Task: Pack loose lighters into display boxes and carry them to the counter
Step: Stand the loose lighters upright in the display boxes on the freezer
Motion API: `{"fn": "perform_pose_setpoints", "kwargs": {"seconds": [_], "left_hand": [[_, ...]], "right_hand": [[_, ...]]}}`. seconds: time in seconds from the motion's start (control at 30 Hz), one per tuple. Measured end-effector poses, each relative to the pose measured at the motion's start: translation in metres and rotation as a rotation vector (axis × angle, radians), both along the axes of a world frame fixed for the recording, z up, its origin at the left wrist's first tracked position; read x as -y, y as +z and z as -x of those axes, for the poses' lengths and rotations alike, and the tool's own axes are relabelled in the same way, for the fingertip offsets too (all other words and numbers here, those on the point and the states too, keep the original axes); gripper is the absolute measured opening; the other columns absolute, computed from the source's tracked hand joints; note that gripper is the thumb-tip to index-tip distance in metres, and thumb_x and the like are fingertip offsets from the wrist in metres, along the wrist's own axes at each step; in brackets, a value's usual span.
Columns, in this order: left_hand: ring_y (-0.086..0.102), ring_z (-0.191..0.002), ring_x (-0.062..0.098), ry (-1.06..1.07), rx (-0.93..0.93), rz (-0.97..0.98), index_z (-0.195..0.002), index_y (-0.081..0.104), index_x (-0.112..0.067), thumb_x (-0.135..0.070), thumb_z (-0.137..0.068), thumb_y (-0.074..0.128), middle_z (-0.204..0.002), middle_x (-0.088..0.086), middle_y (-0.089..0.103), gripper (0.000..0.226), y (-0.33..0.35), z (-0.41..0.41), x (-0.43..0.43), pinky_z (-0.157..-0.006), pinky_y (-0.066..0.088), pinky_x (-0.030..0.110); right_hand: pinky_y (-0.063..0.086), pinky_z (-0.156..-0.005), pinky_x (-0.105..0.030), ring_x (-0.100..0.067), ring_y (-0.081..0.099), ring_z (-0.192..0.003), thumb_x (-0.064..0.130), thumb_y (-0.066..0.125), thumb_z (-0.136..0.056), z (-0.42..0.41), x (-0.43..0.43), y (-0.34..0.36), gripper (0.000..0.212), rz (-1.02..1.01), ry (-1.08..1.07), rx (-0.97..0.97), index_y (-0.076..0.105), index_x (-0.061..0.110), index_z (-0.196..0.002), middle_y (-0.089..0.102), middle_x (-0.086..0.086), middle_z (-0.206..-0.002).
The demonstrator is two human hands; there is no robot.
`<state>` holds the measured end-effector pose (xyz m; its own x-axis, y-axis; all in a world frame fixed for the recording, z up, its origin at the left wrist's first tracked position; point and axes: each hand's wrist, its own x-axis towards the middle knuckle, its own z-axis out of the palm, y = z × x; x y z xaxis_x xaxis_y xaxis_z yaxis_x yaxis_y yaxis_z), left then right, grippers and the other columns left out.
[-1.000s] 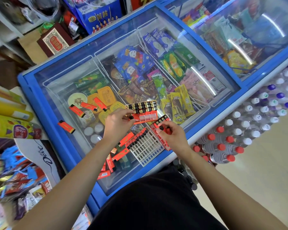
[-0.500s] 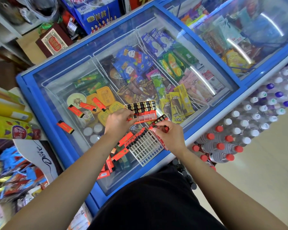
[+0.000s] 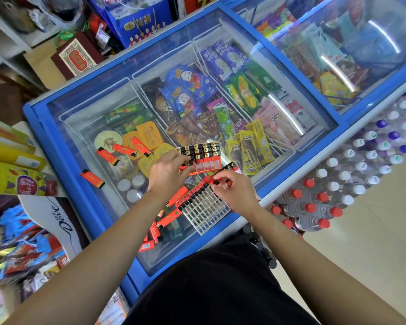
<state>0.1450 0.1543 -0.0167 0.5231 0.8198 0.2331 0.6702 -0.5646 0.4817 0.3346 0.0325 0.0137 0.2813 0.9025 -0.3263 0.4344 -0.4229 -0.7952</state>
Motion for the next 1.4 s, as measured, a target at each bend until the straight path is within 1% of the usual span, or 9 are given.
{"fn": "perform_pose_setpoints", "kwargs": {"seconds": [0.07, 0.27, 0.5, 0.6, 0.7, 0.93, 1.1, 1.3, 1.4], "left_hand": [[0.064, -0.077, 0.020, -0.001, -0.004, 0.004, -0.101, 0.077, -0.012, -0.026, -0.083, 0.083, -0.086, 0.002, 0.068, 0.023, -0.002, 0.000, -0.002, -0.057, 0.054, 0.030], [0.065, -0.080, 0.018, -0.013, -0.007, 0.008, -0.100, 0.076, -0.014, -0.024, -0.085, 0.082, -0.086, 0.001, 0.070, 0.020, -0.002, 0.000, -0.004, -0.058, 0.056, 0.034], [0.062, -0.080, 0.021, 0.040, -0.013, 0.046, -0.089, 0.077, -0.011, -0.022, -0.076, 0.088, -0.083, 0.002, 0.067, 0.020, -0.007, -0.002, -0.002, -0.055, 0.053, 0.033], [0.063, -0.084, 0.019, 0.082, 0.011, 0.065, -0.100, 0.074, -0.014, -0.023, -0.077, 0.087, -0.086, -0.001, 0.067, 0.028, -0.003, -0.005, 0.000, -0.057, 0.052, 0.032], [0.061, -0.087, 0.018, 0.098, 0.025, 0.072, -0.111, 0.069, -0.016, -0.022, -0.077, 0.086, -0.089, -0.002, 0.066, 0.039, -0.002, -0.003, 0.004, -0.057, 0.051, 0.031], [0.059, -0.083, 0.018, 0.054, 0.070, -0.031, -0.087, 0.079, -0.012, -0.012, -0.081, 0.083, -0.086, 0.002, 0.064, 0.008, -0.009, 0.006, 0.008, -0.055, 0.040, 0.021], [0.059, -0.081, 0.020, 0.046, 0.021, -0.071, -0.092, 0.080, -0.017, -0.006, -0.085, 0.078, -0.088, 0.000, 0.066, 0.013, -0.010, 0.009, 0.009, -0.048, 0.047, 0.028], [0.063, -0.087, 0.017, 0.135, 0.127, 0.019, -0.103, 0.079, -0.015, -0.015, -0.088, 0.073, -0.095, -0.002, 0.071, 0.017, 0.003, 0.011, 0.029, -0.063, 0.053, 0.029], [0.061, -0.091, 0.009, 0.005, 0.163, 0.185, -0.111, 0.076, -0.016, -0.027, -0.088, 0.073, -0.103, -0.005, 0.071, 0.026, 0.003, 0.015, 0.046, -0.076, 0.057, 0.030]], "right_hand": [[0.044, -0.069, -0.008, -0.001, 0.063, -0.078, 0.026, 0.075, -0.088, -0.002, -0.004, 0.000, 0.012, 0.003, 0.057, 0.069, 0.072, 0.023, -0.098, 0.070, 0.012, -0.085], [0.054, -0.075, -0.035, -0.018, 0.067, -0.082, 0.018, 0.068, -0.090, -0.008, -0.017, 0.000, 0.019, -0.001, 0.254, 0.306, 0.062, 0.015, -0.108, 0.073, 0.000, -0.093], [0.053, -0.071, -0.029, -0.012, 0.063, -0.078, 0.017, 0.068, -0.091, -0.007, -0.026, -0.001, 0.011, -0.042, 0.336, 0.361, 0.070, 0.018, -0.101, 0.071, 0.003, -0.090], [0.045, -0.065, -0.023, -0.010, 0.059, -0.073, 0.017, 0.068, -0.090, -0.008, -0.028, -0.001, 0.012, -0.044, 0.349, 0.389, 0.071, 0.018, -0.102, 0.070, 0.004, -0.088], [0.049, -0.066, -0.027, -0.013, 0.061, -0.074, 0.016, 0.069, -0.089, -0.010, -0.027, -0.002, 0.012, -0.047, 0.362, 0.395, 0.072, 0.015, -0.101, 0.072, 0.002, -0.089], [0.057, -0.072, -0.036, -0.016, 0.067, -0.076, 0.015, 0.068, -0.089, -0.011, -0.020, -0.006, 0.011, -0.044, 0.374, 0.389, 0.072, 0.014, -0.099, 0.074, 0.001, -0.088], [0.055, -0.074, -0.038, -0.017, 0.066, -0.078, 0.017, 0.066, -0.091, -0.012, -0.020, -0.008, 0.013, -0.028, 0.392, 0.407, 0.072, 0.015, -0.102, 0.073, 0.001, -0.090], [0.056, -0.074, -0.029, -0.012, 0.066, -0.079, 0.020, 0.070, -0.092, -0.005, -0.029, -0.004, 0.021, -0.133, 0.395, 0.392, 0.070, 0.016, -0.113, 0.075, 0.001, -0.095], [0.057, -0.074, -0.030, -0.006, 0.060, -0.075, 0.020, 0.070, -0.092, -0.006, -0.028, -0.006, 0.014, -0.128, 0.396, 0.358, 0.071, 0.016, -0.105, 0.074, 0.001, -0.093]]}}
